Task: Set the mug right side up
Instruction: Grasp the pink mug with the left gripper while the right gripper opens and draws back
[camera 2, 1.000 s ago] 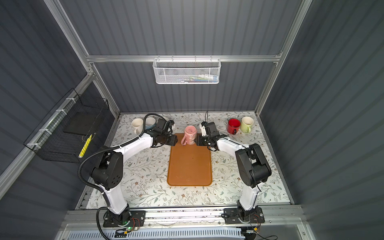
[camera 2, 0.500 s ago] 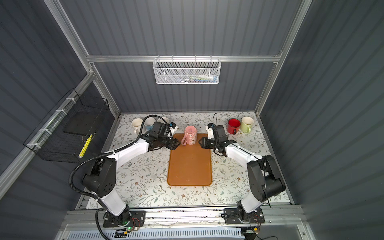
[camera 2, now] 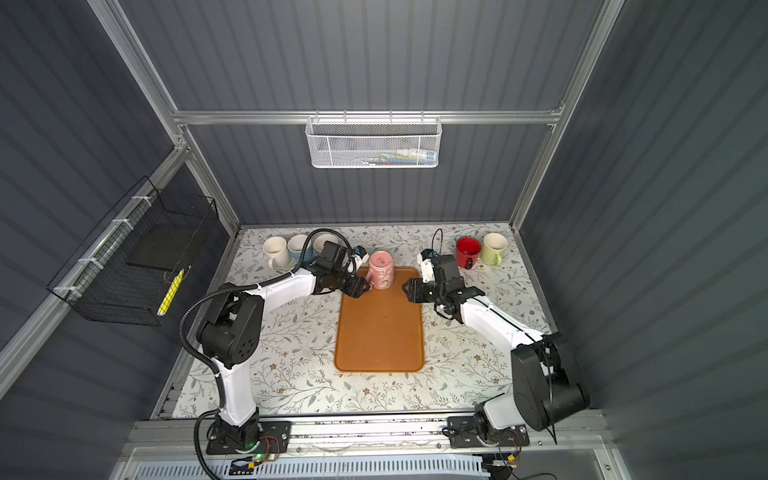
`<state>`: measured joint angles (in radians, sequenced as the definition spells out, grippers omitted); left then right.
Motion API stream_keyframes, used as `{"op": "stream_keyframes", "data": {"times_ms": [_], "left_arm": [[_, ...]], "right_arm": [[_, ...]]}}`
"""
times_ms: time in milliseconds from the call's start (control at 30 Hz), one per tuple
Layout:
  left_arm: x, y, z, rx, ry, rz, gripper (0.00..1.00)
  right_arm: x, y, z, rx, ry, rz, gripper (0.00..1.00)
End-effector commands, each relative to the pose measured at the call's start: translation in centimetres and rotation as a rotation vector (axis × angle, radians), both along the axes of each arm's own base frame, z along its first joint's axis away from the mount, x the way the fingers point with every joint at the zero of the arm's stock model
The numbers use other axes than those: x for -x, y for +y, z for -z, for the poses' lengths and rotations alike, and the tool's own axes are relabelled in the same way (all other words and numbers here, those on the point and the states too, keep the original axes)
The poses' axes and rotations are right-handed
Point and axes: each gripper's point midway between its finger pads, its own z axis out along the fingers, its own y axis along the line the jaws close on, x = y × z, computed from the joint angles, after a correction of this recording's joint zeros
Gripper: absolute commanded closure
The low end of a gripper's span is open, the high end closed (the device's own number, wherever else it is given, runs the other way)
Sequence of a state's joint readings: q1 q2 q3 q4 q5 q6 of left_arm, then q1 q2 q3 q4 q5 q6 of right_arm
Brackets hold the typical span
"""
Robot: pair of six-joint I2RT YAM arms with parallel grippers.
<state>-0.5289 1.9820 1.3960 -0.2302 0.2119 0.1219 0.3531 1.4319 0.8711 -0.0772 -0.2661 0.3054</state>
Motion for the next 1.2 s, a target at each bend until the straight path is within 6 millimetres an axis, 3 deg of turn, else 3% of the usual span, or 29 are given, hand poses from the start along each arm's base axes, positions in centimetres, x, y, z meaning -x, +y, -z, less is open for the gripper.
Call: {"op": "stream_keyframes", "data": {"times_ms": [0, 833, 1167], "left_arm": [[-0.5, -1.3, -1.1, 0.01, -0.03, 0.066, 0.33], [-0.7, -1.0, 2.4, -0.133, -0.04, 0.184, 0.38], [-0.8, -1.0, 3.0, -0.145, -0.052, 0.184, 0.55]], "right_arm": [[0.4, -0.9, 0.6, 0.033, 0.009, 0.01, 0.45], [0.5, -1.1, 1.6, 0.024, 0.033, 0.014, 0.45], [0.5, -1.2, 1.9, 0.02, 0.038, 0.018, 0.45]]}}
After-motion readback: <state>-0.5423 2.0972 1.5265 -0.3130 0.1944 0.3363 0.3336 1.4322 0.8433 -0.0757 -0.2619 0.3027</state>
